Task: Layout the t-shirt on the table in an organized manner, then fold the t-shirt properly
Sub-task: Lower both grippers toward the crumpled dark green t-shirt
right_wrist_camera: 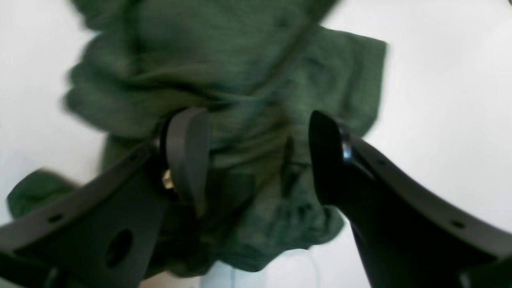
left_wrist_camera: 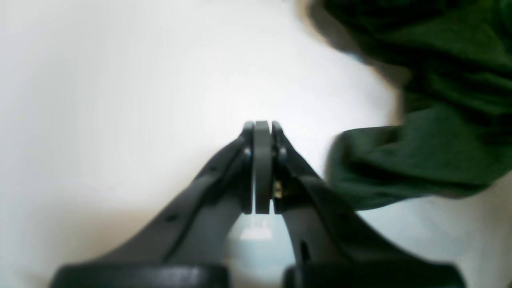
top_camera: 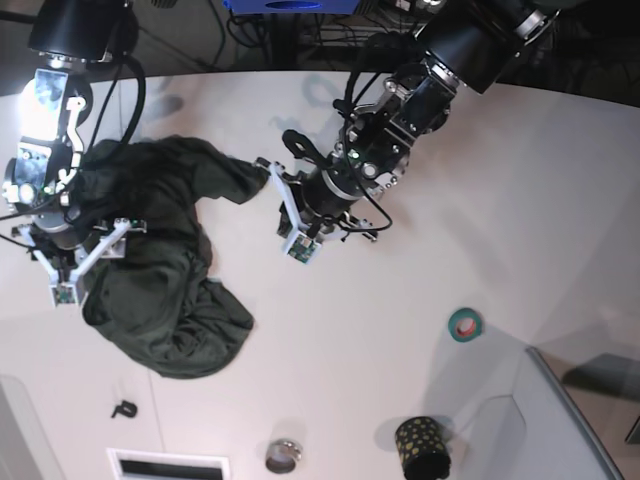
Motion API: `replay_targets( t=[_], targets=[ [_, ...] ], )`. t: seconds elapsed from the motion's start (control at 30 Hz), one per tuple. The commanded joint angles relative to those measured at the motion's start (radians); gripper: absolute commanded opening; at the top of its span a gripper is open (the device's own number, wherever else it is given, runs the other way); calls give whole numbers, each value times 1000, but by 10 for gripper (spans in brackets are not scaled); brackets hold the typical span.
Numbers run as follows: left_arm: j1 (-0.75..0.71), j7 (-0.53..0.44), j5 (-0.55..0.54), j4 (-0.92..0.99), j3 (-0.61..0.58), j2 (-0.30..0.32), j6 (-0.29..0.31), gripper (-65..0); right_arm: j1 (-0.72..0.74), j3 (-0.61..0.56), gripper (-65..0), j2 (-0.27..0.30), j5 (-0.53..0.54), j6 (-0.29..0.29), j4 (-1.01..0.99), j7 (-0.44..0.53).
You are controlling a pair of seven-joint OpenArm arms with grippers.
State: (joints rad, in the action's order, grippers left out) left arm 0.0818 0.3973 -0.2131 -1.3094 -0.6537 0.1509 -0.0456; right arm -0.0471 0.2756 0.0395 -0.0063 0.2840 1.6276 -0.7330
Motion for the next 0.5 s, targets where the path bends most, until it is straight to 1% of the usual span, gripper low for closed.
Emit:
replay_targets(
  t=[0.0,0.07,0.17,0.23,0.33,0.37,0.4,0.43,0.47],
  targets=[
    [-15,-14,-1,-23,1,13,0,-650,22,-2,-281,9,7,-1,16,22],
    [-33,-13,-1,-35,1,42,0,-650,22,-2,-281,9,9,-1,16,22],
    [-50,-14,-1,-35,21,66,0,-650,26,-2,-281,4,9,-1,3,22],
    [-78,-14,-1,-32,81,66,0,-650,45,-2,-281,4,9,-1,-39,22],
    [-121,-16,-1,-45,214,62,0,-650,66,-2,-282,4,9,-1,-103,22],
    [-132,-16,-1,-52,246,57,0,-650,68,-2,-293,4,9,-1,-114,23],
    [-139,-16,-1,-60,277,57,0,-650,68,-2,-327,4,9,-1,-117,33],
    [-149,-16,-1,-66,300,57,0,-650,68,-2,-380,4,9,-1,-117,45],
    [-153,-16,-1,-72,318,57,0,-650,68,-2,-455,4,9,-1,-117,49]
  ],
)
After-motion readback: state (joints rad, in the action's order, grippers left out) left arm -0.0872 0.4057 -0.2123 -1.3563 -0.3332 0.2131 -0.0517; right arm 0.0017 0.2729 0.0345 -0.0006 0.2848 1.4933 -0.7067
